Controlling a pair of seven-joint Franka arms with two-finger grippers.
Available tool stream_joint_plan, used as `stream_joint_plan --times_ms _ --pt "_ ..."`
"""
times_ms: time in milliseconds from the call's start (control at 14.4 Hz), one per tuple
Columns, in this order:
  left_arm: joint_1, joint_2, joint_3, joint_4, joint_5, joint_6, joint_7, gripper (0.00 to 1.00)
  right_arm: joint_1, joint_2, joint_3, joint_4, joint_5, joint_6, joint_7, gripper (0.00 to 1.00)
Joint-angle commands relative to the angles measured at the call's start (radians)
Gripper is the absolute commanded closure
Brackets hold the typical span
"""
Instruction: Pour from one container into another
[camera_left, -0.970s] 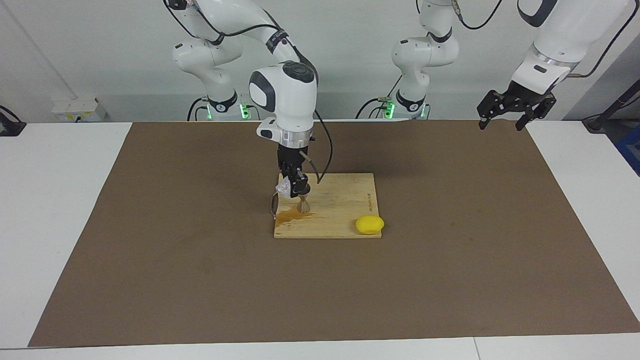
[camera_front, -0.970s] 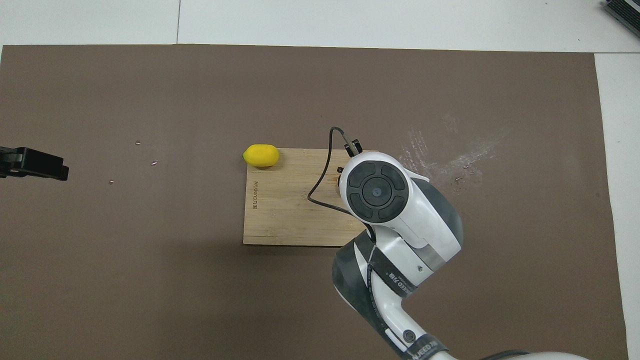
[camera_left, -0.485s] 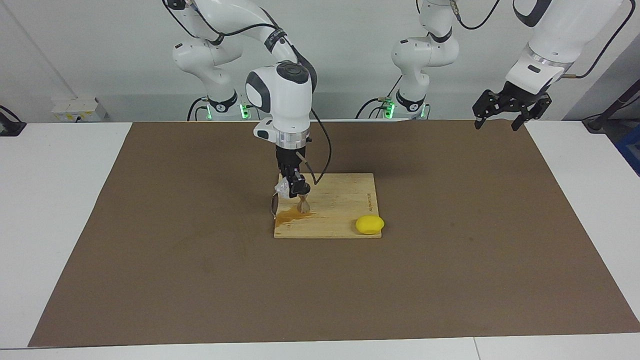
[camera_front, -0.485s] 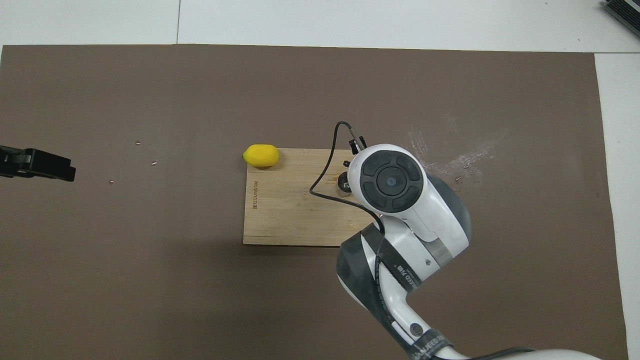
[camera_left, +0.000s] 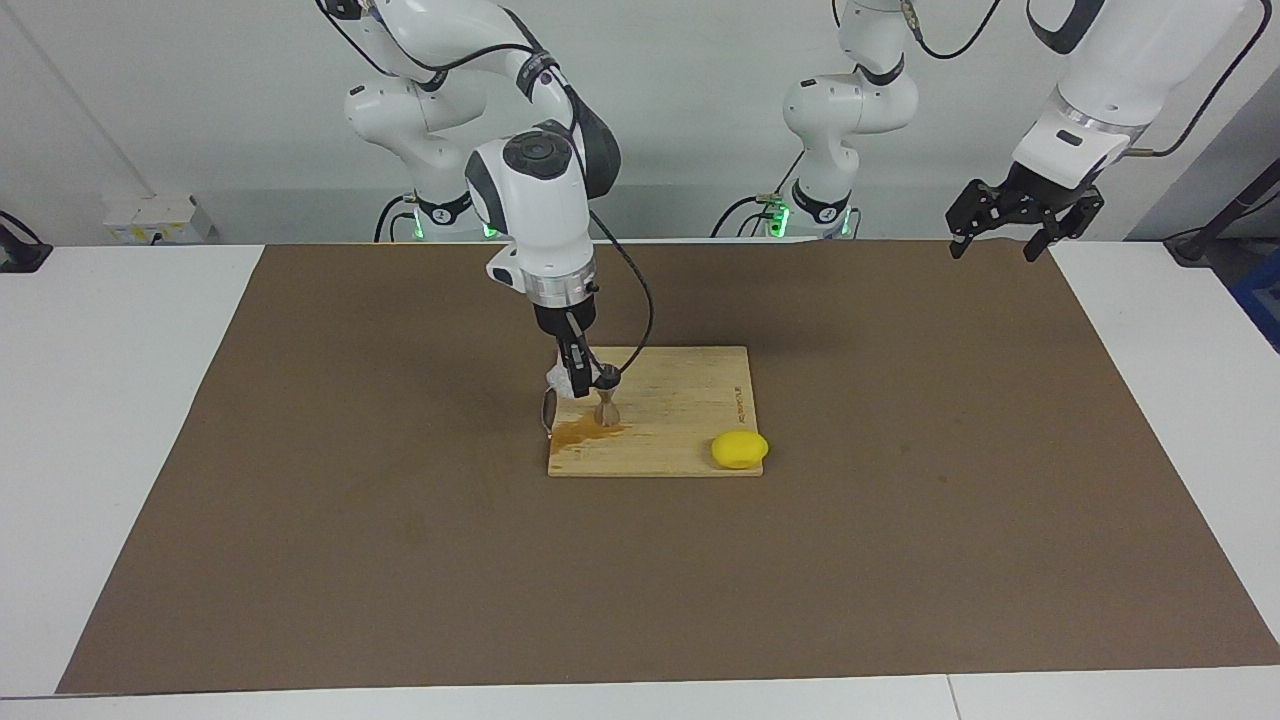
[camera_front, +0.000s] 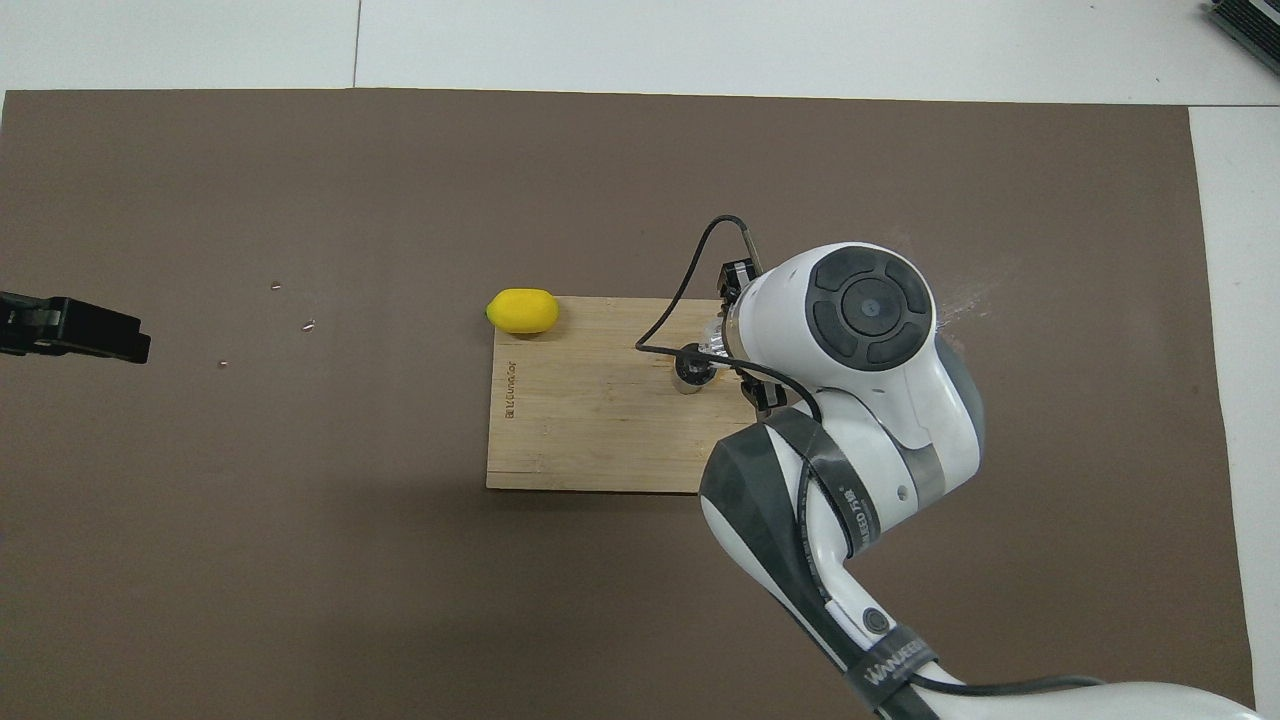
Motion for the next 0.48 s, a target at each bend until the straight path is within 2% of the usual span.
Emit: stream_joint_plan --times_ms 0,416 --pt "-0.006 -0.008 0.009 -0.005 -0.009 -0.012 0.006 0.0 -0.025 -0.004 0.008 -0.002 0.082 0.011 0.012 1.0" --pt "-0.01 -0.005 0.009 -0.004 0.001 -0.008 0.01 0.0 -0.107 -0.004 0.009 -0.023 0.237 0.005 -0.046 1.0"
